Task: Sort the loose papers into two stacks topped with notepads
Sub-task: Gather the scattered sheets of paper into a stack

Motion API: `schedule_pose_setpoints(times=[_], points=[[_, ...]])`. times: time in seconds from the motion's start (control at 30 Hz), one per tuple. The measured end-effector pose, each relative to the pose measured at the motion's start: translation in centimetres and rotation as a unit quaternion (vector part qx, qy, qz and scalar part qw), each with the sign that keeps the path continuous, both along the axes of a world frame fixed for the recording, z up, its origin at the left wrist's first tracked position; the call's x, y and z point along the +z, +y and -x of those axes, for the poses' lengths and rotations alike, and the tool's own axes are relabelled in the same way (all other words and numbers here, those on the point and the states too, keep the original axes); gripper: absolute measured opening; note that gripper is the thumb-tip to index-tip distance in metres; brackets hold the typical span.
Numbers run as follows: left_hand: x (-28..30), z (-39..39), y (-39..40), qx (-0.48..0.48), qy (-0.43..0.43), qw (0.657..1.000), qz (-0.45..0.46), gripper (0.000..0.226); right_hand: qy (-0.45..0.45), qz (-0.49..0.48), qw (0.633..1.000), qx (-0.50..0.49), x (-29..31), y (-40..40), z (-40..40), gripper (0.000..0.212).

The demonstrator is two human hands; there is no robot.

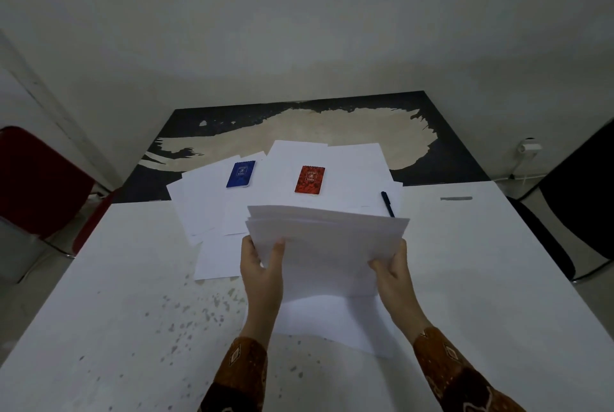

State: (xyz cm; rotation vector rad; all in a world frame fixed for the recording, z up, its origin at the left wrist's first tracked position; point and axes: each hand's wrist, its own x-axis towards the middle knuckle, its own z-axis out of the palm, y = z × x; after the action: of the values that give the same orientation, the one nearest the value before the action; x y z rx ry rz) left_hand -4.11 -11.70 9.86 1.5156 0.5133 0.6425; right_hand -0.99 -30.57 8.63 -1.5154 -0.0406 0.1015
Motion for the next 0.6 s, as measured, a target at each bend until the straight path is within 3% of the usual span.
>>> schedule_pose_setpoints(times=[0.13,0.27,0.4,0.5,0.6], points=[[-1.0,0.2,-0.3,-0.020,0.022,1.000,0.004,0.021,0.013,0.012,1.000,-0.012,-0.6,0.7,0.2,0.035],[-0.4,0.2,-0.9,0.003,0.010,0.999,-0.040,0.015,-0.037,0.055,0.997,-0.051,-0.3,1.1,0.3,0.027],[1.1,0.1,-0.2,-0.010,-0.024,0.996,-0.080,0.021,-0.074,0.062,0.994,-0.059,0.1,0.8,0.0,0.042],[3.3,-0.5,0.0,-0.023,-0.064,0.996,-0.050,0.021,-0.129,0.089,0.985,-0.072,1.6,0.6,-0.5,0.068],[5.0,-1.2,-0.4,-0.008,-0.065,0.998,-0.026,0.017,-0.220,0.218,0.948,-0.078,3.6,0.7,-1.0,0.086]])
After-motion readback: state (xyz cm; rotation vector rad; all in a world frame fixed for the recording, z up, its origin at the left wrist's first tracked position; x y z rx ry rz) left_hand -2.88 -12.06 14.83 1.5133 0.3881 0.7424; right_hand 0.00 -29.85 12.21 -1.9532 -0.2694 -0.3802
